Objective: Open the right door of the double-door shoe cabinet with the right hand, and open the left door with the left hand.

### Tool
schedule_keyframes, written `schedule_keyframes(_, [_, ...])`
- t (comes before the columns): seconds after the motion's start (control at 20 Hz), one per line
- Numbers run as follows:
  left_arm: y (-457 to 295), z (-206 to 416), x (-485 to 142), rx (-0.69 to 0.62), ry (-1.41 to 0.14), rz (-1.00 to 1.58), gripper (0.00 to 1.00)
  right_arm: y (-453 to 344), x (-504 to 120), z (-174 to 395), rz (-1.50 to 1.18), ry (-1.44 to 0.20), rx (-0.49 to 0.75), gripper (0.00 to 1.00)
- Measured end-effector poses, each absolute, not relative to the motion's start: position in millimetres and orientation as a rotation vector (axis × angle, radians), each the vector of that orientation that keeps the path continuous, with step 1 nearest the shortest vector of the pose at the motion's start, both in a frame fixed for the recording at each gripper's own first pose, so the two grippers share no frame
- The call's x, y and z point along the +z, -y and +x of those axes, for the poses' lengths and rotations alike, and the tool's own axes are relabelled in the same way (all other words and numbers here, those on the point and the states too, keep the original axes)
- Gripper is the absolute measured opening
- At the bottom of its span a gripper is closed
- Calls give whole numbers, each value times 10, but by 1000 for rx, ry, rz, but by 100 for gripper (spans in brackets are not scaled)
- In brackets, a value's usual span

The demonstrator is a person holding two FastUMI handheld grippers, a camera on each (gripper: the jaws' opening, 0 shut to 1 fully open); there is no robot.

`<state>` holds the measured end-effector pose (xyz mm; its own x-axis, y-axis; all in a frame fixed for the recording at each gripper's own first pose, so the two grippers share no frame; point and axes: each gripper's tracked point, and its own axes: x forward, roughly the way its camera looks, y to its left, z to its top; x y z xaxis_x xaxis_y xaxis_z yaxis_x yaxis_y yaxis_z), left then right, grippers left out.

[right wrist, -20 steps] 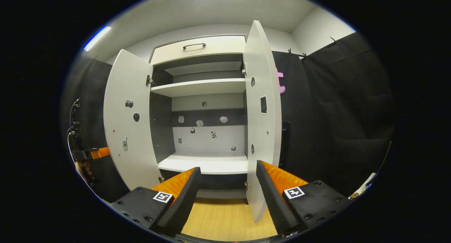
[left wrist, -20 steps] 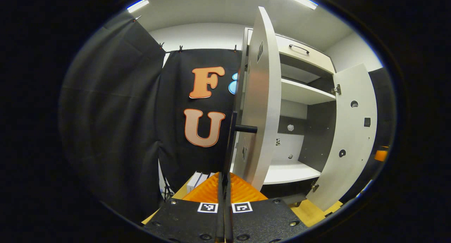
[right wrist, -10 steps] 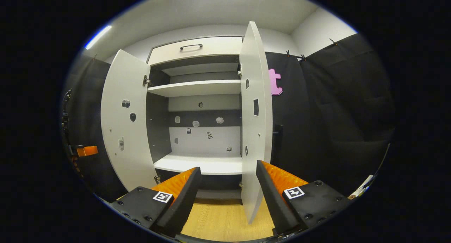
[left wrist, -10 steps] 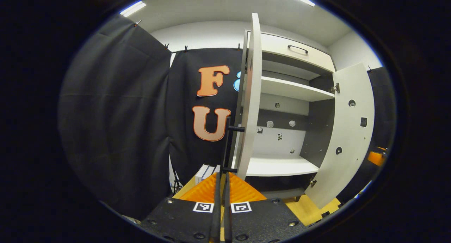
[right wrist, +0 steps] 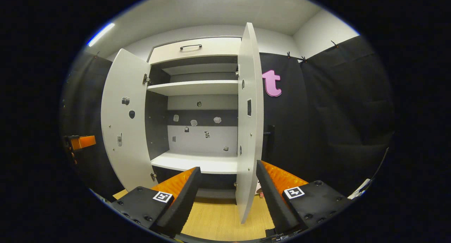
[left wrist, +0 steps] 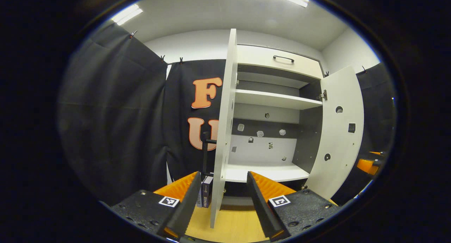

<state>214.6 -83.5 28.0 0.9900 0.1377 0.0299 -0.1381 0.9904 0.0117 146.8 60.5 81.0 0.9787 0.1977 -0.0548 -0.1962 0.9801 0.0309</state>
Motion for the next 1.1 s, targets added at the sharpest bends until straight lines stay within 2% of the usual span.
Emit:
schedule_keyframes(0.05, [866,2146,271,135,23,9,88,-586,808,1465,22,-58,200,99])
schedule_keyframes(0.2, [888,2122,266,141,19,26,90,-518,806,1434,11,-55,200,99])
schedule_keyframes(0.25, [893,2127,285,142,25,38,96,-496,810,1433,11,-54,199,99])
schedule_keyframes(0.4, [925,2124,299,135,36,54,90,-455,814,1417,20,-53,200,99])
schedule_keyframes(0.5, [967,2141,312,128,43,51,94,-423,821,1398,24,-52,201,99])
schedule_keyframes(0.75, [987,2184,356,142,53,52,96,-335,862,1381,23,-41,197,99])
schedule_keyframes(1.1, [1062,2204,374,121,58,79,94,-232,834,1395,39,-39,188,99])
